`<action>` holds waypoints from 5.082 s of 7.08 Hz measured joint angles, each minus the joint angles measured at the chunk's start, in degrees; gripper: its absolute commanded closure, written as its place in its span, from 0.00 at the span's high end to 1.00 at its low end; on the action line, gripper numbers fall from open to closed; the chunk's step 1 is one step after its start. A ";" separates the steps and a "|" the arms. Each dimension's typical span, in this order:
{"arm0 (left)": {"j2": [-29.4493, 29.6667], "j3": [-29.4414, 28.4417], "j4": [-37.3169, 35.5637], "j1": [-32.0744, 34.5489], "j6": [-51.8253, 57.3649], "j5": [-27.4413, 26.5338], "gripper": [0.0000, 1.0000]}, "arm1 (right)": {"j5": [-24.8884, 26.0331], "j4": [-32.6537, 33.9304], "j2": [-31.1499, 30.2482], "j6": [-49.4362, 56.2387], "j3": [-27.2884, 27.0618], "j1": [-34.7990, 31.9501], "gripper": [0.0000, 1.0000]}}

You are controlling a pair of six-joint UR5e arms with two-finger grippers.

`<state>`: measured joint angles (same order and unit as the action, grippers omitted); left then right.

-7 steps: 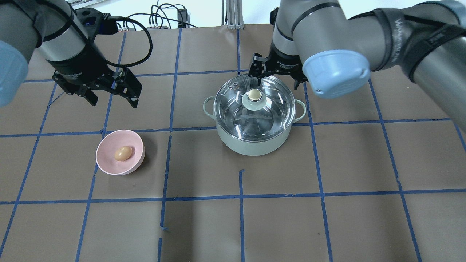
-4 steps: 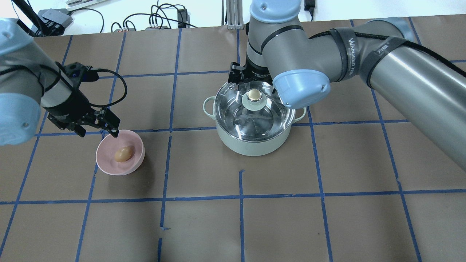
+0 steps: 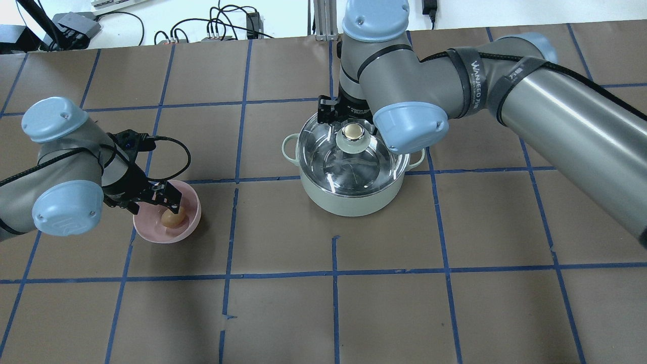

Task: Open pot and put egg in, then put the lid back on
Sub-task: 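Reach the right gripper to the lid knob while the left descends over the egg, then lift the glass lid off the pot with the right gripper and move it aside, then lower the left gripper into the pink bowl and close on the egg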

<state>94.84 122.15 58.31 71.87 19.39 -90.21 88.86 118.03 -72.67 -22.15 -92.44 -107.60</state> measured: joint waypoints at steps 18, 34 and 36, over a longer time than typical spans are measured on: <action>3.32 -0.05 2.09 0.02 -1.42 0.56 1.00 | -2.25 -17.27 -10.42 18.50 7.08 19.12 0.44; 6.94 0.34 -8.74 0.02 -1.49 1.35 0.98 | -2.84 -20.13 -12.76 23.46 5.53 22.95 0.48; 7.11 0.36 -8.82 0.02 -1.48 1.35 0.96 | -3.49 -20.03 -12.76 23.41 5.34 22.96 0.48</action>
<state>101.95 122.51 49.49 71.89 17.91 -88.86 85.37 98.01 -85.43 1.26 -87.10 -84.64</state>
